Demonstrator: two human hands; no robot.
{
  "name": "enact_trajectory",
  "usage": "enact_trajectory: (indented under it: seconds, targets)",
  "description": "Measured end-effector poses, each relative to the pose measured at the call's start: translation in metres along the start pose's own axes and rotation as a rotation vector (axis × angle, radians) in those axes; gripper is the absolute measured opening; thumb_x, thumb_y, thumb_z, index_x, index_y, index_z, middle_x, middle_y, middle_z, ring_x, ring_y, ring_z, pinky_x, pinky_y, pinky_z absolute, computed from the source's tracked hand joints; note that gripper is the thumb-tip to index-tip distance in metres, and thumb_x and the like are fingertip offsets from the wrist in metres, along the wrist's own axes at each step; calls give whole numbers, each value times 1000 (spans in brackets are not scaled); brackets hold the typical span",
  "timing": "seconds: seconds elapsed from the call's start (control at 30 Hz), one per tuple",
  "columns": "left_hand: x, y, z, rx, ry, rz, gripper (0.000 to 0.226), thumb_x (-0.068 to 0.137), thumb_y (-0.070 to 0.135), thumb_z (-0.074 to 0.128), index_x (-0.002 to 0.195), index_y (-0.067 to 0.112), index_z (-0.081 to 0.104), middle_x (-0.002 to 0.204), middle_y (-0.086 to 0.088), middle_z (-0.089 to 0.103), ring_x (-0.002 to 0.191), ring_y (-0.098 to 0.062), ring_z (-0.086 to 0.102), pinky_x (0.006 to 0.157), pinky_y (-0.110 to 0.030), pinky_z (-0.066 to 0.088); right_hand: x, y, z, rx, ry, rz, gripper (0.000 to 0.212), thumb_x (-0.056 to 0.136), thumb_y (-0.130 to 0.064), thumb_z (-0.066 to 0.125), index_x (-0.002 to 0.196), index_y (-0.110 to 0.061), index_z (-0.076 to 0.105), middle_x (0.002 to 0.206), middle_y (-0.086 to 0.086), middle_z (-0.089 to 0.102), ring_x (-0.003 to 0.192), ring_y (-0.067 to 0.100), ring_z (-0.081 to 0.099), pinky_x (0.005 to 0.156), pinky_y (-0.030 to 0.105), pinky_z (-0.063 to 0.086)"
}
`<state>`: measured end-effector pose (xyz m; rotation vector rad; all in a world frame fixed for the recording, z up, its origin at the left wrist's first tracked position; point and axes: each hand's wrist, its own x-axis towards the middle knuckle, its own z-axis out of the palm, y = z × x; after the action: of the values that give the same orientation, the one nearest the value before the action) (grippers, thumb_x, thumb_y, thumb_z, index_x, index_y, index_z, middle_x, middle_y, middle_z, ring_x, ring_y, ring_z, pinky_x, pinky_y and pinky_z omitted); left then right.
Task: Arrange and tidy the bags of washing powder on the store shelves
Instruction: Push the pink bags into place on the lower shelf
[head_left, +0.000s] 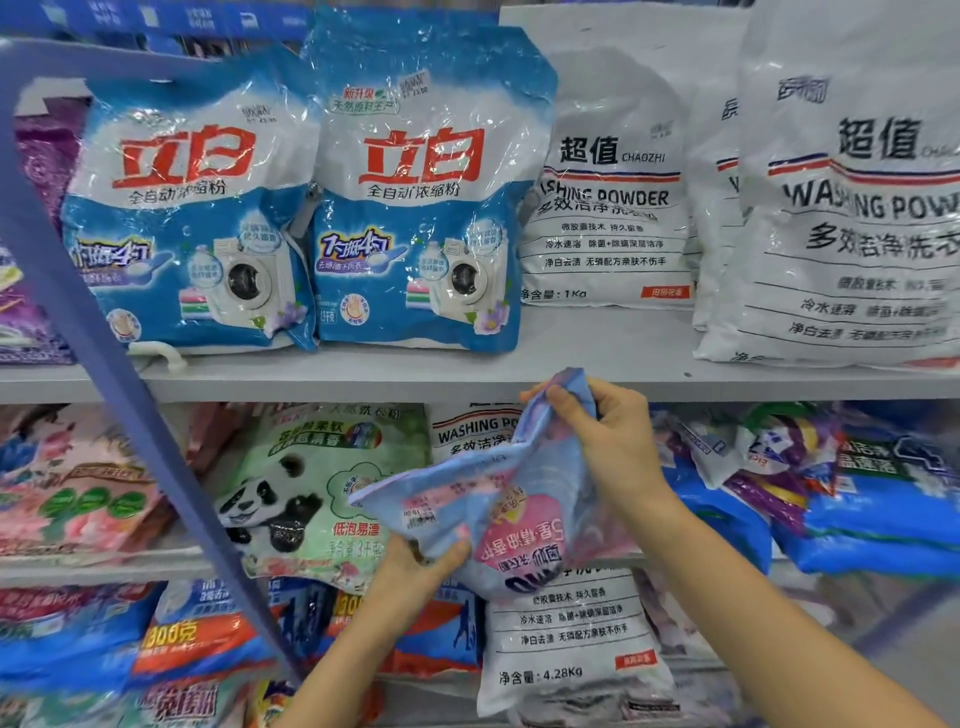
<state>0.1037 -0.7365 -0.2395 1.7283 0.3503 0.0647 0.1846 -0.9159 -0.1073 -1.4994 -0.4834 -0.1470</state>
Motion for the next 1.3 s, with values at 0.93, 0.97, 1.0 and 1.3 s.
enact_trajectory:
  seconds: [0.93,0.97,1.0,1.3]
  targets:
    - [-11,194,-34,277,254,739,38,79,44,63,79,6,56,65,-16,59,54,-13,43,50,-26,32,37,-97,11,-403,-449,-123,33,75,-28,75,60,-6,55,55,-7,49,53,1,43,49,19,34]
    - [-11,196,-36,266,258,732,31,82,42,64,82,12,55,60,-6,61,51,-9,45,48,-23,32,37,-99,13,-367,-443,-120,35,76,-25,75,58,-5,53,53,-6,47,53,3,41,48,20,32]
    - [-11,196,-39,250,256,721,26,84,42,63,86,18,53,60,4,62,51,-4,48,48,-19,35,38,-100,16,-366,-440,-140,37,76,-23,76,56,-5,51,53,-4,45,54,4,40,49,22,32]
    - [-42,77,-36,-180,623,577,37,66,59,62,87,32,47,82,11,51,80,-21,53,73,-32,43,43,-114,20,-285,-253,-288,40,77,-8,74,48,-23,51,43,-16,51,43,-5,43,45,9,33]
